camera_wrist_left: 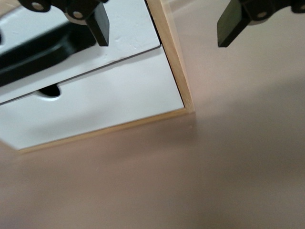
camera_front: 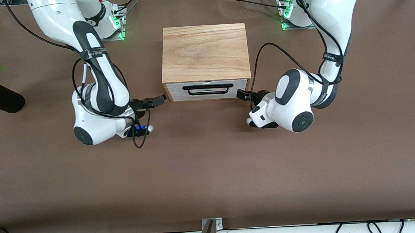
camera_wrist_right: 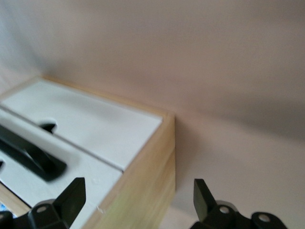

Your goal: Close drawer with both arms simultaneously

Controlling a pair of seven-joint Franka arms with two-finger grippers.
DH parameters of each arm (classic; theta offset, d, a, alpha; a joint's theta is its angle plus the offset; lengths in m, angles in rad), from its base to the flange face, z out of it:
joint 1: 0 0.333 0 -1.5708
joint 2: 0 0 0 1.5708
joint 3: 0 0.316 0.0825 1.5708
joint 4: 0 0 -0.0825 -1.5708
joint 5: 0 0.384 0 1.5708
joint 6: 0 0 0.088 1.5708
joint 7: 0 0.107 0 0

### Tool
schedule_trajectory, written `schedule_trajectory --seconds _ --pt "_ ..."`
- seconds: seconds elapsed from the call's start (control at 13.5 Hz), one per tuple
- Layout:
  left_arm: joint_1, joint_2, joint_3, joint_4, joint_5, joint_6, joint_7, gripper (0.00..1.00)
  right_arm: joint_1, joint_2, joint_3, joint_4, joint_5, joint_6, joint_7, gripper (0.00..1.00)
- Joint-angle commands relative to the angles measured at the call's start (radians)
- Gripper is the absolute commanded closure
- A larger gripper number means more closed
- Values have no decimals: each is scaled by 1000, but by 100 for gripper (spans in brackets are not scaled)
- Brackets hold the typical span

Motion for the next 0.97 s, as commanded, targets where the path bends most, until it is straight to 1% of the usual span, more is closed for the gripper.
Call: schedule_trajectory --seconds 0.0,0.15,0.22,0.3,0.37,0.45,0.59,0.67,0.82,0.89 --pt "58 -17 6 73 16 -14 21 0 -55 -22 2 83 -34 16 -25 0" --pt "80 -63 16 97 129 -14 24 0 -72 -26 -18 141 -106 16 -24 0" --pt "81 -92 16 100 196 -14 24 0 -72 -32 -45 178 -133 10 -27 0" --pt "81 -124 14 100 253 -14 24 0 -73 -52 -86 195 -172 -7 -31 0" --pt "83 -155 14 101 298 -14 24 0 -70 -75 -114 204 -225 -33 -41 0" --pt "84 -184 14 101 344 -14 27 0 -70 -115 -118 209 -277 -42 -39 0" --pt "96 -288 14 103 482 -14 30 0 -69 -205 -115 208 -429 -42 -38 0" --pt "103 -337 12 89 516 -14 33 0 -69 -244 -114 205 -478 -45 -39 0" --pt "122 -433 12 22 528 -16 33 0 -69 -307 -115 201 -544 -50 -39 0" --pt "138 -479 14 -10 528 -8 33 0 -69 -331 -116 203 -583 -79 -38 0"
